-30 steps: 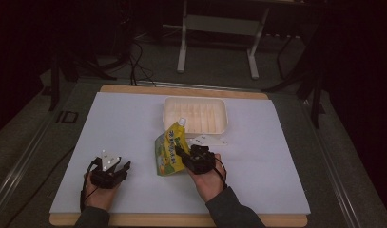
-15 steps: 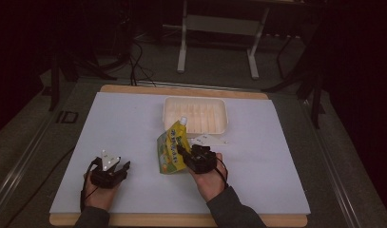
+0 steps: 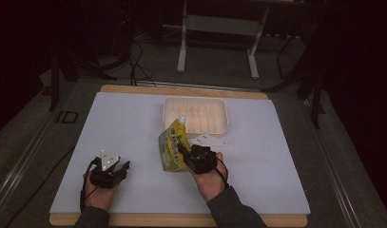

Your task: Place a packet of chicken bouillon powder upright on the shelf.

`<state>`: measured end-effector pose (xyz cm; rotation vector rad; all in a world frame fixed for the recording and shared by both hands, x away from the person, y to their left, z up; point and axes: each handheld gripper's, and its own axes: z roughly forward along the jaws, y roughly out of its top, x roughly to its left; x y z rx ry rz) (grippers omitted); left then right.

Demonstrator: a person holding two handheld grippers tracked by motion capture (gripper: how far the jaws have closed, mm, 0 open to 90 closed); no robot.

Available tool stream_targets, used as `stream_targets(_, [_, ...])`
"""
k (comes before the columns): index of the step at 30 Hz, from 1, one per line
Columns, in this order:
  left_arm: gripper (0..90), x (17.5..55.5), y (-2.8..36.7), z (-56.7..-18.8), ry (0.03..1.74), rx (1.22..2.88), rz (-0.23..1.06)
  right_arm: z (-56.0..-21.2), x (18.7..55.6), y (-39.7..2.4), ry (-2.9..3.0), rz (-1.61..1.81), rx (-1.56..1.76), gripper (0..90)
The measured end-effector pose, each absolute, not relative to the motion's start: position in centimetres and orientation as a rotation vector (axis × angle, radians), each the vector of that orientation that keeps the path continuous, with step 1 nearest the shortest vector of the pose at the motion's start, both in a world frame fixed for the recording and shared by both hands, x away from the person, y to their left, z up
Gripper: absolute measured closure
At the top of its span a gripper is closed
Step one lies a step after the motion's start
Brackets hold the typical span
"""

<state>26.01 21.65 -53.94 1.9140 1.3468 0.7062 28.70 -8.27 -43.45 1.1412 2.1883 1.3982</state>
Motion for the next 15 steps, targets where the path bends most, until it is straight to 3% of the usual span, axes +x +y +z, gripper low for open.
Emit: stream_targets(15, [56.7,26.02,21.62,-53.97,1.346,1.917,0.708,-43.04,28.75,-8.45,2.155,1.399,1.136,90.0])
